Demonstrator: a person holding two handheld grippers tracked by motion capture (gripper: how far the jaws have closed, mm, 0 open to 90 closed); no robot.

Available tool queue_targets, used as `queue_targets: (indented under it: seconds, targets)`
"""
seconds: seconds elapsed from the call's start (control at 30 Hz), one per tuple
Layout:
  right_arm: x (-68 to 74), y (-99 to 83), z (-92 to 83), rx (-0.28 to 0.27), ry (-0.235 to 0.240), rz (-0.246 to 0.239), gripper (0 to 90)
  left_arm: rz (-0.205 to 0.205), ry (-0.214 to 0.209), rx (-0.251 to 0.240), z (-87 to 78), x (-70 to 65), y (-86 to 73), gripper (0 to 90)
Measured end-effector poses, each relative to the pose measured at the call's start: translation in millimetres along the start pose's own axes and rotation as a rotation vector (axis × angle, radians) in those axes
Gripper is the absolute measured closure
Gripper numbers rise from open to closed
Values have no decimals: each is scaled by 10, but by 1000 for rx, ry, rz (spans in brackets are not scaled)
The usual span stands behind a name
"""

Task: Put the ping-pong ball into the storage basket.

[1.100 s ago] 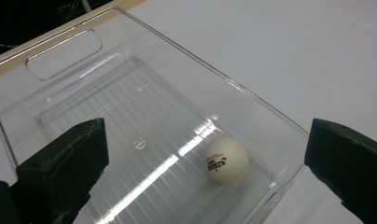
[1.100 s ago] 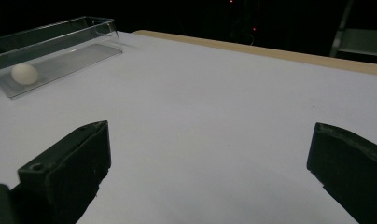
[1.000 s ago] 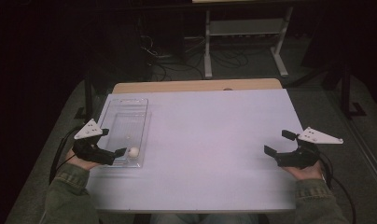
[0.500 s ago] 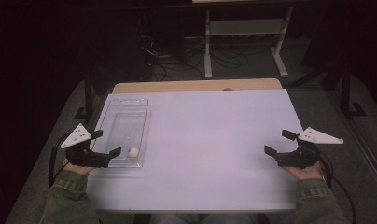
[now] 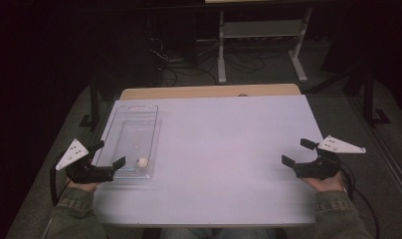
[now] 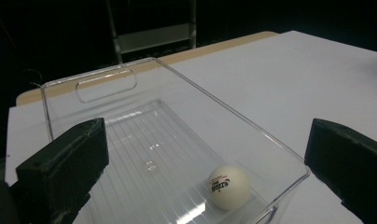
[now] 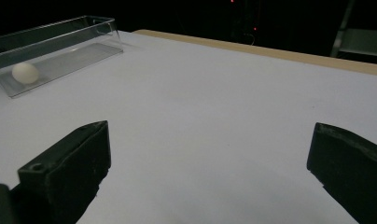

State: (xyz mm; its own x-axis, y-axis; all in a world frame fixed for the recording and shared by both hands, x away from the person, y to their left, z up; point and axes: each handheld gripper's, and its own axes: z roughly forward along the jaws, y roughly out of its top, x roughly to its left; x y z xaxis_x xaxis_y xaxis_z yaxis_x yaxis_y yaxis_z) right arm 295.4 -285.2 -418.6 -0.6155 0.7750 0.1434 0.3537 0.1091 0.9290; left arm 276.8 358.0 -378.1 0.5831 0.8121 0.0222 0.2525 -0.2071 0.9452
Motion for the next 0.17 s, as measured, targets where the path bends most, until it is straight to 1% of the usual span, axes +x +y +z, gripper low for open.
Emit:
queue_targets:
  seconds: [0.03,0.1,0.17]
  targets:
    - [-1,0,-1,0,0,-1,0,0,-7,-6,-3,-9,-1,0]
    - [-2,-3,0,1,1,1,0,5,-5,-10,-4,-22,-6,0]
    - [-2,-3,2,0,1,1,0,9,-7,-6,-4,-22,-10,0]
